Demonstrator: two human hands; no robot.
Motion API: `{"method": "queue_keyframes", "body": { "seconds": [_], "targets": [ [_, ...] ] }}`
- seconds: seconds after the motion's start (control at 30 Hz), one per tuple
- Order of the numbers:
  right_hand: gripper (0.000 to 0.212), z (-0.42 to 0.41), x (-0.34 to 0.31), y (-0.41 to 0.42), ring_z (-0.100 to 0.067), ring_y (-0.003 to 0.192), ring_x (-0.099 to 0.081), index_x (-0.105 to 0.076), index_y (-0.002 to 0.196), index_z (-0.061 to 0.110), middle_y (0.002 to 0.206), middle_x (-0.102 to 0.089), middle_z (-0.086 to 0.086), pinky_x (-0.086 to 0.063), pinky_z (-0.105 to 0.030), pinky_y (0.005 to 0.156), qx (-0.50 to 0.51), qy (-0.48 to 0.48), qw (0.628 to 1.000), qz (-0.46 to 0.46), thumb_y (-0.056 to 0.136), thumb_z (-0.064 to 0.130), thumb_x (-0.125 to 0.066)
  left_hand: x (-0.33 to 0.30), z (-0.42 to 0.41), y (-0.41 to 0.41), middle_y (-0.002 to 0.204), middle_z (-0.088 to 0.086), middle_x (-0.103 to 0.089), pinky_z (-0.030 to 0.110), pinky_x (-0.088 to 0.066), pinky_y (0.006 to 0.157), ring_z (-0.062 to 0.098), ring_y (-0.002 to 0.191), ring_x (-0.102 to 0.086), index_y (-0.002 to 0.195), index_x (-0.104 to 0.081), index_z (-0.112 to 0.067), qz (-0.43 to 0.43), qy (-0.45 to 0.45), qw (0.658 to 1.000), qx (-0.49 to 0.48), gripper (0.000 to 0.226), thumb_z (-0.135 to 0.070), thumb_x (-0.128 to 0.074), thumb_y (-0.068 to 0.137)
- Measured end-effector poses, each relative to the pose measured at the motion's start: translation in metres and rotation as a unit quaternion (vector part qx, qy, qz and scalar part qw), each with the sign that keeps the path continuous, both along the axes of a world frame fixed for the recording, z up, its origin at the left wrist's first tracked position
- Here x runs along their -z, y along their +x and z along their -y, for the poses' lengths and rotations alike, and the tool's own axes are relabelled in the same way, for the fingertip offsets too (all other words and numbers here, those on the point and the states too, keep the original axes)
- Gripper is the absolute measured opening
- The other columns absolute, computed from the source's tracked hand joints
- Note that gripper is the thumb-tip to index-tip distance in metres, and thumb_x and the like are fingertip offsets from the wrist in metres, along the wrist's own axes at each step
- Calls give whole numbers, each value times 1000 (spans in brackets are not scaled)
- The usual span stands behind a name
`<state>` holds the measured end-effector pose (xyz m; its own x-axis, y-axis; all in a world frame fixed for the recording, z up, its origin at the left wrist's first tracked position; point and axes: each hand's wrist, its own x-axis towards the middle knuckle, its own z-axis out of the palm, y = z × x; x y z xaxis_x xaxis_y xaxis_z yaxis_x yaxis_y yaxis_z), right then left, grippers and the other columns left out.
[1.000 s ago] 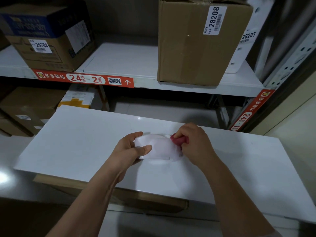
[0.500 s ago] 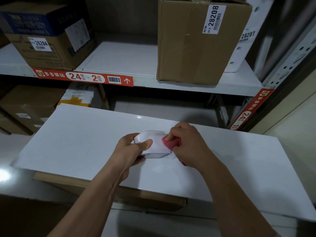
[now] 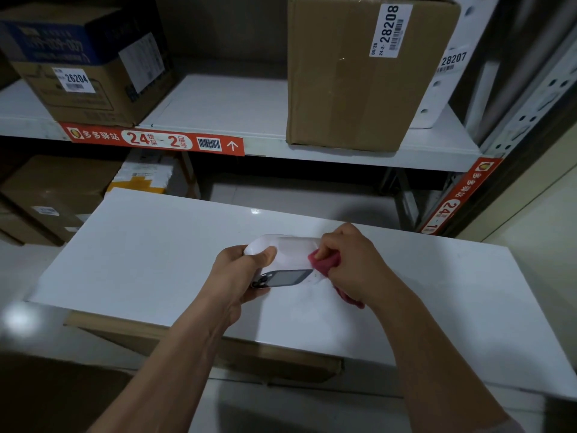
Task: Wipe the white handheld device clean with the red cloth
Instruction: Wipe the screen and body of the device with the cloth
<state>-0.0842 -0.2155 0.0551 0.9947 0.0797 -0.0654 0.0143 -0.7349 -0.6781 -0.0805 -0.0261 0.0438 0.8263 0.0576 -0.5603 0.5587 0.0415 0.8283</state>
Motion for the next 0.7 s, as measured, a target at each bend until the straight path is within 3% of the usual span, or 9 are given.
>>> {"method": "queue_keyframes", "body": {
  "seconds": [0.2, 0.37, 0.47, 0.57, 0.7],
  "targets": [
    [20, -13, -3, -2, -19, 91, -49, -66, 76, 16, 93, -46, 8, -39, -14, 62, -74, 3, 997, 17, 77, -3, -64, 2, 0, 1, 95, 11, -61, 38, -59, 72, 29, 87, -64, 118, -59, -4, -1, 5, 1000, -4, 39, -25, -69, 86],
    [30, 1, 3, 4, -22, 91, -50, -60, 65, 27, 86, -44, 11, -37, -13, 66, -13, -22, 999, 28, 75, -1, -65, 2, -1, 0, 99, 11, -61, 36, -59, 71, 29, 90, -64, 118, -59, -5, 2, 2, 1000, 4, 41, -27, -70, 85],
    [20, -7, -2, 3, -20, 91, -51, -70, 77, 20, 88, -47, 10, -41, -22, 72, -41, -8, 998, 56, 78, 1, -62, 2, 1, 0, 109, 15, -64, 37, -60, 74, 31, 96, -66, 120, -58, -6, 10, 9, 1000, 6, 43, -27, -71, 84],
    [31, -16, -6, 4, -19, 92, -51, -75, 88, 20, 92, -50, 12, -42, -26, 77, -69, 1, 993, 92, 75, -3, -58, 2, 3, 0, 113, 16, -63, 38, -60, 76, 31, 96, -65, 123, -57, -8, 19, 22, 1000, 8, 47, -27, -72, 83],
    [38, -4, 3, 10, -18, 88, -58, -77, 87, 21, 89, -55, 9, -39, -12, 72, -1, -21, 995, 93, 70, -6, -57, 0, 4, -3, 115, 13, -61, 39, -60, 80, 29, 98, -64, 122, -57, -11, 33, 20, 999, 11, 45, -25, -72, 83]
  ]
}}
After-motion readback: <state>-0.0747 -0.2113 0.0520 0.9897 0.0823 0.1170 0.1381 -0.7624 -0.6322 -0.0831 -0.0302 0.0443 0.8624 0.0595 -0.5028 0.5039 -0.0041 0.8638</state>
